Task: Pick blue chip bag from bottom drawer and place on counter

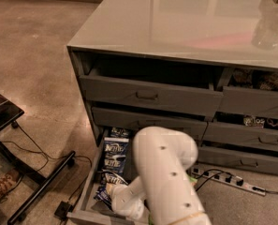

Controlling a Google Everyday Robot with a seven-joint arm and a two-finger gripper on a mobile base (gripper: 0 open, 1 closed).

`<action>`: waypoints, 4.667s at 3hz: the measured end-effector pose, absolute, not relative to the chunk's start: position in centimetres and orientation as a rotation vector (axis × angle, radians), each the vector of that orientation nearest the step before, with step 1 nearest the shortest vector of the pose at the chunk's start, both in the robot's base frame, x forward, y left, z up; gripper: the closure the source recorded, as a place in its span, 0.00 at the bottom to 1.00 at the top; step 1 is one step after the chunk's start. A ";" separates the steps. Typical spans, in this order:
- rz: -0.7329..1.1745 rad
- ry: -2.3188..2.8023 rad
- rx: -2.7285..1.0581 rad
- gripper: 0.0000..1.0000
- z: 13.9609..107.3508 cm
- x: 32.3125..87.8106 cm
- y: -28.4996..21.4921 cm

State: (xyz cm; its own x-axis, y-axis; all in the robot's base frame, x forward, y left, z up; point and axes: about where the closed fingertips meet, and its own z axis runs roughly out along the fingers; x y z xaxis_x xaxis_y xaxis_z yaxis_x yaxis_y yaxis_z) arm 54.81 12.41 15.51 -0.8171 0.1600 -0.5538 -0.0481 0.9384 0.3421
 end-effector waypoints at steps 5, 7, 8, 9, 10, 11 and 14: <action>0.695 2.169 0.030 0.80 30.1 51.7 7.1; 0.695 2.169 0.030 0.36 30.1 51.7 7.1; 0.695 2.169 0.030 0.14 30.1 51.7 7.1; 0.695 2.169 0.029 0.01 30.1 51.7 7.1; 0.695 2.169 0.029 0.21 30.1 51.7 7.1; 0.695 2.169 0.029 0.44 30.1 51.7 7.1; 0.706 2.182 0.032 0.86 29.3 52.0 7.5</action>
Offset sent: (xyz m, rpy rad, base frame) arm -0.0639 -0.0965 0.2128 0.3024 -0.3853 0.0643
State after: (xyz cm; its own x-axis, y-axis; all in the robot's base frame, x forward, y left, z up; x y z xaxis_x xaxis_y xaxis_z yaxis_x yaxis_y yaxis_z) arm 51.98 7.48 29.27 -0.6608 0.2528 -0.7067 -0.2091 0.8423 0.4968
